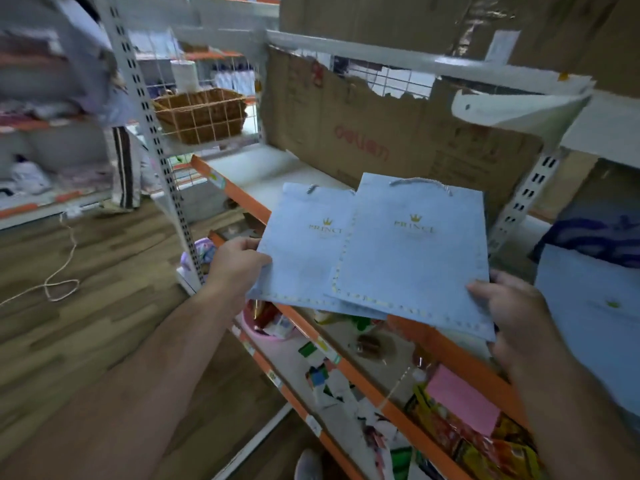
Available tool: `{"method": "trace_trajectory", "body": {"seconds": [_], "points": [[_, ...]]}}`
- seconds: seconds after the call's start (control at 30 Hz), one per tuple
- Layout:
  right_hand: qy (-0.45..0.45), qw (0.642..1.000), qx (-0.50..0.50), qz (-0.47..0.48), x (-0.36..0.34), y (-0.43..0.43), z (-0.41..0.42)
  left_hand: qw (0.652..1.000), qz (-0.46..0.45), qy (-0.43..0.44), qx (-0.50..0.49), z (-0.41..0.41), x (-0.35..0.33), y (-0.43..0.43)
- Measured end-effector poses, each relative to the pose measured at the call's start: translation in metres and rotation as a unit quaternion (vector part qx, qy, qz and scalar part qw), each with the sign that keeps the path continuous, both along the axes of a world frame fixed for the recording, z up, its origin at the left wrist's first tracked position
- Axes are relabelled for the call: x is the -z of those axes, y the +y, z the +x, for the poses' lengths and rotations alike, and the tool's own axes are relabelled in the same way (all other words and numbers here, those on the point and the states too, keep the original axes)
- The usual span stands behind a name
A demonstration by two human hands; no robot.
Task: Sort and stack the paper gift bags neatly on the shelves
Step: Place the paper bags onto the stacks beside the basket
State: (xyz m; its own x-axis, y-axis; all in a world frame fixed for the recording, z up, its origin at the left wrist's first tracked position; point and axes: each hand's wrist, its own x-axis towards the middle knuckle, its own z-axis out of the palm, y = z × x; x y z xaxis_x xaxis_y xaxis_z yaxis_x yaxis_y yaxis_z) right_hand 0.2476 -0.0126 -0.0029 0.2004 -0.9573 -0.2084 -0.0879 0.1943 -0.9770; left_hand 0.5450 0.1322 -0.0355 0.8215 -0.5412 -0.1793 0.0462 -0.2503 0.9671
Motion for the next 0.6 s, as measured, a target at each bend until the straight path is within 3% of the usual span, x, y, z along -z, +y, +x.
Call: {"method": "trace_trajectory", "body": {"seconds": [0.6], "points": [[-0.009, 0.996, -0.075, 0.04, -0.007, -0.131, 0.216, 0.998, 0.023, -0.004, -0.054, 0.184, -0.021, -0.091]]}}
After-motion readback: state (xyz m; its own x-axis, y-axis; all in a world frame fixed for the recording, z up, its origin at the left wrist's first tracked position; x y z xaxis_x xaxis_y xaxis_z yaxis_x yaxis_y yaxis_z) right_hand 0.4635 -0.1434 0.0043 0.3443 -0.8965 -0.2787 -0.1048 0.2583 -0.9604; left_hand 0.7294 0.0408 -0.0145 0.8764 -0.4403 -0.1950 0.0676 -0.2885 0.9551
